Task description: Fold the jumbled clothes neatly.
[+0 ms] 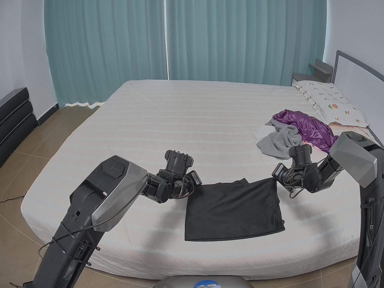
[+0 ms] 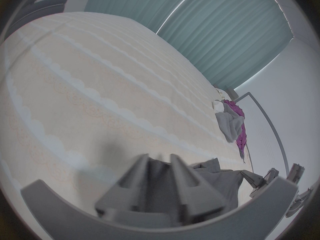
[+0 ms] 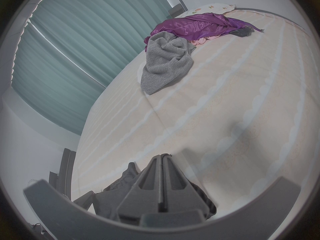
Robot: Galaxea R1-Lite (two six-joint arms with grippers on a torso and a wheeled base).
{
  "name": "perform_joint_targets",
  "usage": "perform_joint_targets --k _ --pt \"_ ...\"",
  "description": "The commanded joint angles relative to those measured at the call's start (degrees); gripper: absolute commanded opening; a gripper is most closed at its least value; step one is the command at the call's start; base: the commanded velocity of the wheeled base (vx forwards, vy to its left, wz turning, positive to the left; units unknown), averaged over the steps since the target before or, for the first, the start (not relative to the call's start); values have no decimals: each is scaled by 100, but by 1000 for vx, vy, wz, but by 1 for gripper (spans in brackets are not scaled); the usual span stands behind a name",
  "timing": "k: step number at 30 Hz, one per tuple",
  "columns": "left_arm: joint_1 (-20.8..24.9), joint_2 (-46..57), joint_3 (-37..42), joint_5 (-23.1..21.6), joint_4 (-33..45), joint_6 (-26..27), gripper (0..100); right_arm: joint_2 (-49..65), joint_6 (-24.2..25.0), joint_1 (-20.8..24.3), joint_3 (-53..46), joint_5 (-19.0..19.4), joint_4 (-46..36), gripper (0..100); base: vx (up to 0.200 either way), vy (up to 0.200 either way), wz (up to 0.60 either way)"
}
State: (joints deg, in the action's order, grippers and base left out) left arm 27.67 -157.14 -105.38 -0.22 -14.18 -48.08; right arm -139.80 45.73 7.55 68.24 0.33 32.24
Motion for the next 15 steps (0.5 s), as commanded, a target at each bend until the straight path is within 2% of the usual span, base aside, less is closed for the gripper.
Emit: perform_joint_targets --k 1,8,15 --pt "-25 -54 -62 119 20 -8 0 -21 -2 -16 22 2 10 0 0 0 0" --pt "-122 -1 -36 497 12 -395 0 -65 -2 -43 93 2 28 0 0 0 0" --pt "-166 16 -9 505 29 -465 0 -293 -2 -34 339 2 28 0 0 0 0"
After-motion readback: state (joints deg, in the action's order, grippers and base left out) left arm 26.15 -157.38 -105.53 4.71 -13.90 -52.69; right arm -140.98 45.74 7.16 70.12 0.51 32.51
